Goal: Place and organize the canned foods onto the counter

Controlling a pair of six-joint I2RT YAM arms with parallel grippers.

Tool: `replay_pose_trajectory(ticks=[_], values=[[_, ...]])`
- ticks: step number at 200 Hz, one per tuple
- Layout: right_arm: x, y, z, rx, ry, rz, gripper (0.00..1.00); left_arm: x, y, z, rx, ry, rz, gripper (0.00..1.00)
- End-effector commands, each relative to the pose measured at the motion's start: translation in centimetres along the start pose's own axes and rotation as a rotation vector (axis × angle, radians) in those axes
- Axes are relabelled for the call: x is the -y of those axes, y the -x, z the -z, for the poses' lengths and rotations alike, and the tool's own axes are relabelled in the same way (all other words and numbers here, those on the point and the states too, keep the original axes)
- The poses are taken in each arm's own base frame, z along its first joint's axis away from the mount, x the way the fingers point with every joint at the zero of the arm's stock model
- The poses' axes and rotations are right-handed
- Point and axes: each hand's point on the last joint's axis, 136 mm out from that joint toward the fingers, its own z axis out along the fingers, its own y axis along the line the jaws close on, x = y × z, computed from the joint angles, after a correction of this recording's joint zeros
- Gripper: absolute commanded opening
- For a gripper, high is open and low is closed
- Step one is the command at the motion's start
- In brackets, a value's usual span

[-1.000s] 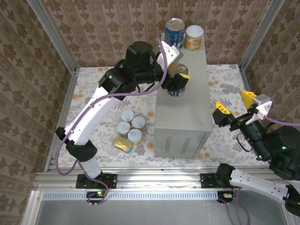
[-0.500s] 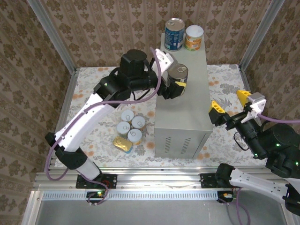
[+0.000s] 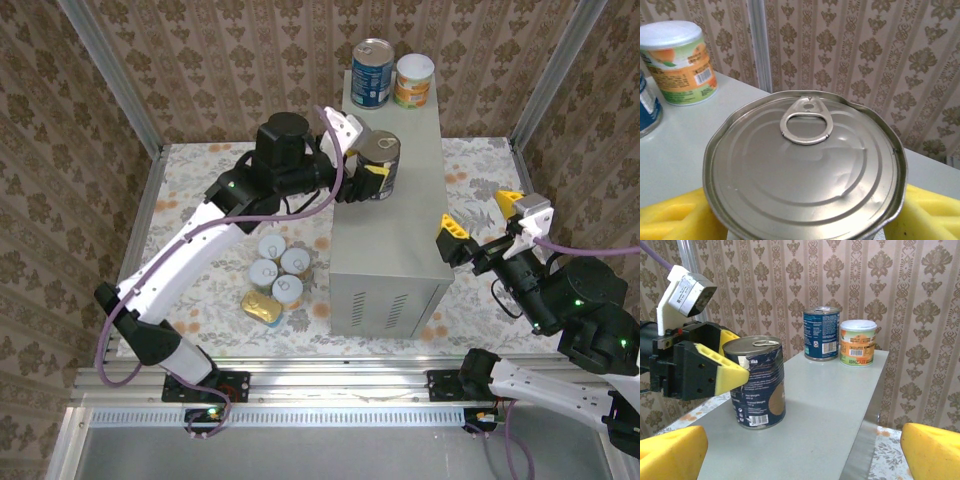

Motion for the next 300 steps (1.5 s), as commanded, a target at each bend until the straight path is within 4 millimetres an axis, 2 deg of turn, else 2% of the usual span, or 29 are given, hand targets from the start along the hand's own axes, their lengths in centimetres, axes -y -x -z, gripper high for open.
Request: replay_pose_trajectory(ticks=[1, 34, 87, 150, 184, 214, 249, 300], values=[[-0.4, 0.5, -0.6, 0.021, 0.002, 0.008, 1.0, -2.8, -0.1, -0.3, 0.018, 0.07, 0.006, 0.71], [-0.7, 0.3, -1.1, 0.012, -0.001, 0.021, 1.0, -6.0, -0.7, -1.7, 0.006, 0.143, -0.02, 0.72], [-0.5, -0.1, -1.1, 0.006, -0.018, 0.025, 1.0, -10.0, -1.2, -4.7, -0.032, 0.228, -0.07, 0.73], [0.3, -0.4, -0.5, 0.006, -0.039, 0.023, 1.0, -13.6, -1.9, -6.7, -0.052, 0.285, -0.046, 0.74], [0.4, -0.4, -0.6, 0.007, -0.044, 0.029, 1.0, -14.1, -2.2, -7.4, -0.06, 0.268, -0.034, 0.76], [0.3, -0.6, -0.8, -0.001, -0.05, 0.039, 1.0, -13.8, -2.2, -7.7, -0.059, 0.239, -0.031, 0.83], [0.2, -0.6, -0.9, -0.002, -0.053, 0.043, 1.0, -13.3, -2.0, -7.0, -0.055, 0.23, -0.029, 0.93], [-0.2, -0.7, -1.6, -0.012, -0.051, 0.048, 1.0, -13.0, -3.1, -6.0, -0.064, 0.241, -0.029, 0.93]])
